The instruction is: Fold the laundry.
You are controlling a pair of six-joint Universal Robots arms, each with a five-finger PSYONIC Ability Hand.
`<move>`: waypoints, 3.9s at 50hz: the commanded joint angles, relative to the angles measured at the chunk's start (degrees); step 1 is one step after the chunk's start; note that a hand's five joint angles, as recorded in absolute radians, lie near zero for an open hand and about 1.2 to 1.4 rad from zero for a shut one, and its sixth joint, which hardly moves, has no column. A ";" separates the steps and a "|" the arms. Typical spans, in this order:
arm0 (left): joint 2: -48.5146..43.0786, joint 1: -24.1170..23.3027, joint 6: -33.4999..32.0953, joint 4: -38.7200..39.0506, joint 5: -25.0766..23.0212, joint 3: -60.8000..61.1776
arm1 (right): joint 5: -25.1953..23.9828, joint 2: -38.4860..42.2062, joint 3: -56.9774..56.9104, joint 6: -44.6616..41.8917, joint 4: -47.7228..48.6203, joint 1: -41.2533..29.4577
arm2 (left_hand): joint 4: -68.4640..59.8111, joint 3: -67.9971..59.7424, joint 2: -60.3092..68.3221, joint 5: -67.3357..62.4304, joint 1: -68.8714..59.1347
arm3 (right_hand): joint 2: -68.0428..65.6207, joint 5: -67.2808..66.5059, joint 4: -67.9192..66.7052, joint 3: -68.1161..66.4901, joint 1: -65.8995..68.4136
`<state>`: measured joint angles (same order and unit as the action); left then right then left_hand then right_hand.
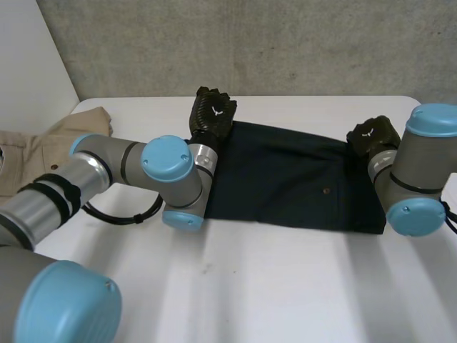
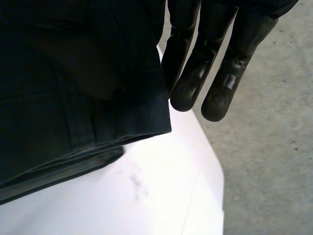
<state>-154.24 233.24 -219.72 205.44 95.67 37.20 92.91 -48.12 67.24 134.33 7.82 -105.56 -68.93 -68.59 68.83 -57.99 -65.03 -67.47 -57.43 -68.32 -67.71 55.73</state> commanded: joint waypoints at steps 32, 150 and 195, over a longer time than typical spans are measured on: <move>29.60 1.25 14.23 4.63 -3.47 38.28 | -5.89 -14.81 9.29 16.37 -15.81 2.89 | 58.93 58.59 -58.83 57.99 55.03 | 57.47 57.43 58.32 57.71 -45.73; -2.55 -8.59 25.48 -30.79 -4.53 -5.82 | -21.11 -1.11 2.72 29.06 -11.60 3.25 | 52.16 51.83 -52.06 51.22 48.26 | 57.47 57.43 58.32 57.71 -45.73; 48.85 -0.07 29.53 -28.25 -24.21 44.27 | -16.09 -21.49 35.76 49.97 -1.67 8.97 | 57.87 57.54 -57.78 56.94 53.98 | 57.47 57.43 58.32 57.71 -45.73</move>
<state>-111.15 230.66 -192.06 177.24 76.30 72.43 80.59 -69.98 97.40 182.81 5.24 -97.87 -12.26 -12.79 12.31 -2.66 -12.90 -12.70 -3.83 -13.47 -12.34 9.70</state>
